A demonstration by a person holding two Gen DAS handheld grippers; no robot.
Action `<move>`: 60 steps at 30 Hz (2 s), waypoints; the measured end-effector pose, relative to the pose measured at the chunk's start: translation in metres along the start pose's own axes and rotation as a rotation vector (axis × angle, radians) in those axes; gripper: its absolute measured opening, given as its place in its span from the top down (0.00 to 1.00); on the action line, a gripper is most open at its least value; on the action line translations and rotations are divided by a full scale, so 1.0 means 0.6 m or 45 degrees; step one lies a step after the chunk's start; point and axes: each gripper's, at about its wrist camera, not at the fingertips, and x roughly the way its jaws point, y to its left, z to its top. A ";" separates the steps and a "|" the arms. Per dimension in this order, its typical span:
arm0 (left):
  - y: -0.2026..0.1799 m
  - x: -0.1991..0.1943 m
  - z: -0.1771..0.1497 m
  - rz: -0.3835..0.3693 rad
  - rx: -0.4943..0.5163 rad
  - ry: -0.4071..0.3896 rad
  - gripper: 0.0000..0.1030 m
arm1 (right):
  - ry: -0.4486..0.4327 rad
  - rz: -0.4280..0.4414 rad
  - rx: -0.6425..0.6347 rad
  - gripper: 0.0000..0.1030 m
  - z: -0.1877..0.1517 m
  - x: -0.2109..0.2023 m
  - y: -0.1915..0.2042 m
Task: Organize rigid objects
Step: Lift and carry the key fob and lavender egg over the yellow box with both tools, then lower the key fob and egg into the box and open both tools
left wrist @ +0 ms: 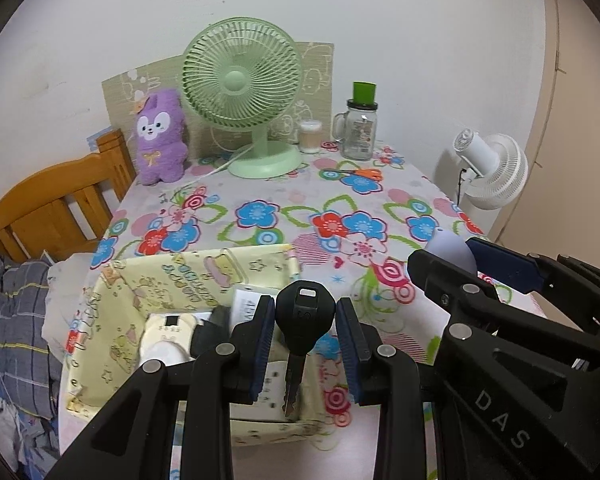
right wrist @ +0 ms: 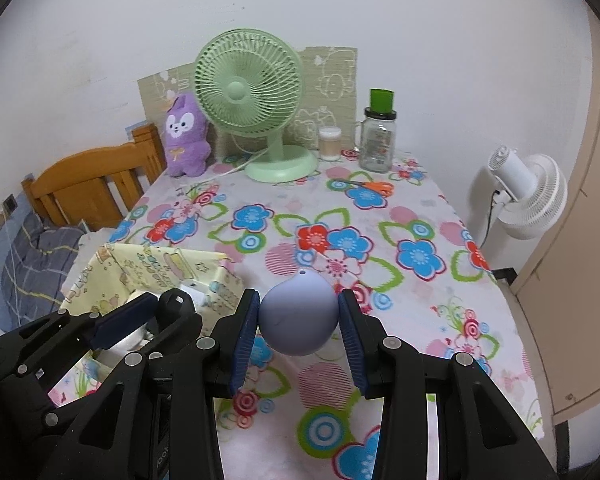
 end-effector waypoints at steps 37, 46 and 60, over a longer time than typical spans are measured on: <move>0.159 0.082 -0.012 0.107 -0.094 0.125 0.70 | 0.130 0.120 -0.157 0.58 0.024 0.123 0.157; 0.182 0.095 -0.021 0.129 -0.103 0.158 0.70 | 0.171 0.152 -0.195 0.58 0.022 0.153 0.185; 0.193 0.098 -0.031 0.151 -0.098 0.169 0.28 | 0.204 0.184 -0.207 0.58 0.020 0.175 0.200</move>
